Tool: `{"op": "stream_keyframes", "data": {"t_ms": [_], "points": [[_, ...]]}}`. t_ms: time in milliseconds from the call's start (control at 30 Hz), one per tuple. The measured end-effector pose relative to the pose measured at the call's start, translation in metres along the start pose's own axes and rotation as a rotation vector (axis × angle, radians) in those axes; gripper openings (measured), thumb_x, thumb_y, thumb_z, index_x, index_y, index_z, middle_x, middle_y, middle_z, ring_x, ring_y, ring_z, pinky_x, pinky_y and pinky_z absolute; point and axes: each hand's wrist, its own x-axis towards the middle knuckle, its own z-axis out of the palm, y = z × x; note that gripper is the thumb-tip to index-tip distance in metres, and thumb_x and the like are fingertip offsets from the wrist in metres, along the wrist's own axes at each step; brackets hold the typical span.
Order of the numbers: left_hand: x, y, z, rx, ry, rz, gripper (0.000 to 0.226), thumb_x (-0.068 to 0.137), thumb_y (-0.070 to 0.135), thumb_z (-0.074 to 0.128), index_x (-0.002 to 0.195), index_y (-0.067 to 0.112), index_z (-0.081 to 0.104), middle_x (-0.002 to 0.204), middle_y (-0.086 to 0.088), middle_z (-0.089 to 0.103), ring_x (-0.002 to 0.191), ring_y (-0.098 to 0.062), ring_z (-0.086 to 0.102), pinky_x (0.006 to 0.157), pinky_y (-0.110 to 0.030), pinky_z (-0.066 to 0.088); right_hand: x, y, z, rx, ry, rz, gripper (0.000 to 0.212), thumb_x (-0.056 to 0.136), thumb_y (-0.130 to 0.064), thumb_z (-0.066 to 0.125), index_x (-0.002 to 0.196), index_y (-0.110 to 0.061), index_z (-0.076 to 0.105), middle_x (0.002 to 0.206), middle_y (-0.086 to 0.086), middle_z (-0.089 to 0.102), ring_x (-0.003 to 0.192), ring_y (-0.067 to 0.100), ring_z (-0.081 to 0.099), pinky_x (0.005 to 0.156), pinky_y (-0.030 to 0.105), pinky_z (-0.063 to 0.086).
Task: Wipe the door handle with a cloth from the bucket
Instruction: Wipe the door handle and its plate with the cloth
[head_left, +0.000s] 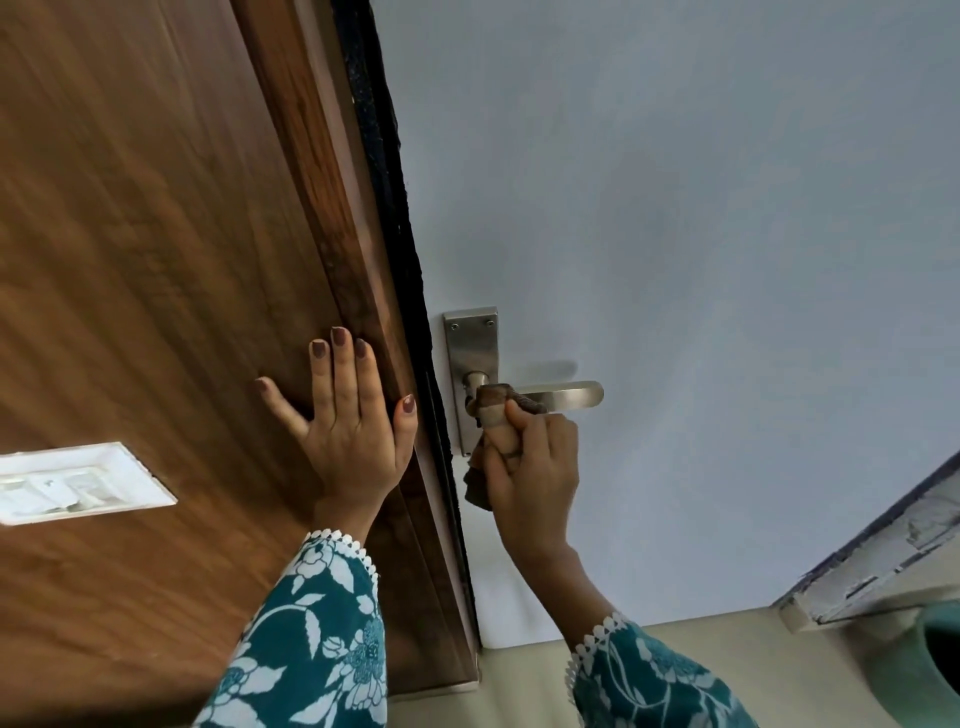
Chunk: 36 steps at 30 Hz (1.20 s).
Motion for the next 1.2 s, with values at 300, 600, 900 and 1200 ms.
{"op": "stream_keyframes", "data": {"t_ms": [300,600,900,1200], "points": [[0.003,0.001,-0.006,-0.003,-0.048,-0.022,0.062,0.100,0.040,0.027,0.152,0.013,0.005,0.162,0.003,-0.007,0.148,-0.018,0.001,0.113,-0.059,-0.004,-0.003,-0.026,0.002,-0.116,-0.159,-0.197,0.041,0.097,-0.031,0.038,0.095,-0.004,0.069,0.085,0.010,0.067,0.074,0.022,0.058,0.052,0.027,0.049],[0.006,0.018,-0.041,-0.280,-0.225,-0.216,0.055,0.100,0.032,0.033,0.149,0.009,0.021,0.155,-0.007,0.018,0.147,-0.015,0.008,0.115,-0.056,0.004,-0.013,0.011,-0.067,0.171,-0.465,0.243,0.030,0.083,-0.012,0.064,0.111,-0.023,0.065,0.092,-0.007,0.066,0.085,0.009,0.060,0.071,0.012,0.045],[-0.005,0.102,-0.105,-1.246,-0.625,-0.977,0.046,0.086,0.061,0.050,0.125,0.035,0.049,0.127,0.001,0.060,0.115,-0.014,0.059,0.089,-0.024,0.051,0.015,0.017,-0.108,1.250,-0.693,0.943,0.038,0.079,-0.005,0.055,0.116,0.000,0.061,0.098,0.017,0.066,0.088,0.029,0.065,0.074,0.038,0.056],[0.011,0.104,-0.112,-1.642,-0.982,-1.378,0.024,0.085,0.025,0.057,0.106,0.017,0.066,0.095,-0.003,0.076,0.091,-0.019,0.071,0.068,-0.033,0.057,0.013,0.016,-0.103,0.869,-0.592,0.761,0.026,0.092,-0.012,0.052,0.116,-0.006,0.061,0.108,0.014,0.069,0.100,0.027,0.066,0.080,0.033,0.056]]}}
